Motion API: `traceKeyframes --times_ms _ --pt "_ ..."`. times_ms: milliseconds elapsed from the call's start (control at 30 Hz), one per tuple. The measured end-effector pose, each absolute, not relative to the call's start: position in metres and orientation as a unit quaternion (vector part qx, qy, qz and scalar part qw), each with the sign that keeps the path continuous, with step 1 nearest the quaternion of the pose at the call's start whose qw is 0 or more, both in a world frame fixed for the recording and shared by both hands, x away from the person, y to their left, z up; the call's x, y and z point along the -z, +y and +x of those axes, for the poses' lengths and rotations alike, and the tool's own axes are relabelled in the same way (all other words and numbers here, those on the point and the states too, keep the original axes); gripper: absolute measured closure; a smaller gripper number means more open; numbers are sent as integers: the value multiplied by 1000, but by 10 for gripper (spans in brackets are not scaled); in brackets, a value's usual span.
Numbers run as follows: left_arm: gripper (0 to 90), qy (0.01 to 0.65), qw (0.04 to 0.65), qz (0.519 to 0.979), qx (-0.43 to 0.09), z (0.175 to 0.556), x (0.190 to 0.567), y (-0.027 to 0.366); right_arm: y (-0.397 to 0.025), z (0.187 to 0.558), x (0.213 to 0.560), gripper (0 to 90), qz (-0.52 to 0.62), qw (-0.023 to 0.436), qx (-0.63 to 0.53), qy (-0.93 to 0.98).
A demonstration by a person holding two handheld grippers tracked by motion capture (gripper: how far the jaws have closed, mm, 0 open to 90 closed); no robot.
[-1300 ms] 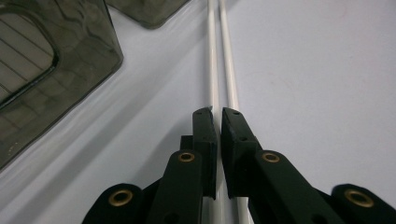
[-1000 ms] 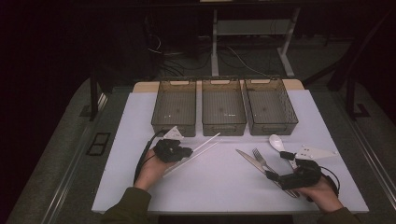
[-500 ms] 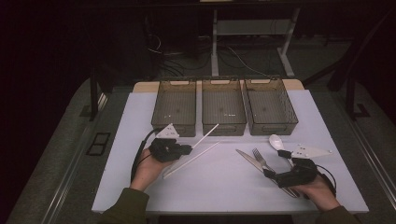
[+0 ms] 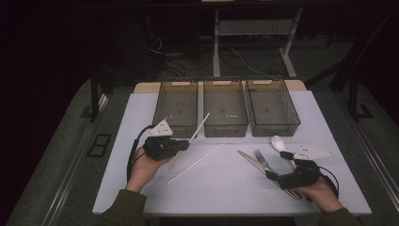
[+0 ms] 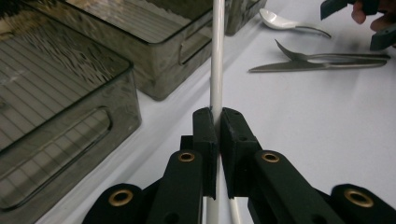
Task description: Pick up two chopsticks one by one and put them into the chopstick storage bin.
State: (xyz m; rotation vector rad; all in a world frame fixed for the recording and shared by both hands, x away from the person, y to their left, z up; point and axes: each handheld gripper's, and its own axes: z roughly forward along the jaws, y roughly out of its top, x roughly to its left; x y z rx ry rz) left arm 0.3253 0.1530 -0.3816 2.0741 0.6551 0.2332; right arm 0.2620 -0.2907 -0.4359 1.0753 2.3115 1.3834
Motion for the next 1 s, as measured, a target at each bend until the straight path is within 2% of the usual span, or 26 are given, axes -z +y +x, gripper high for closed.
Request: traceKeyframes --times_ms 1000 --pt "843 268 513 807 -118 346 338 167 -292 261 435 17 372 123 -476 787"
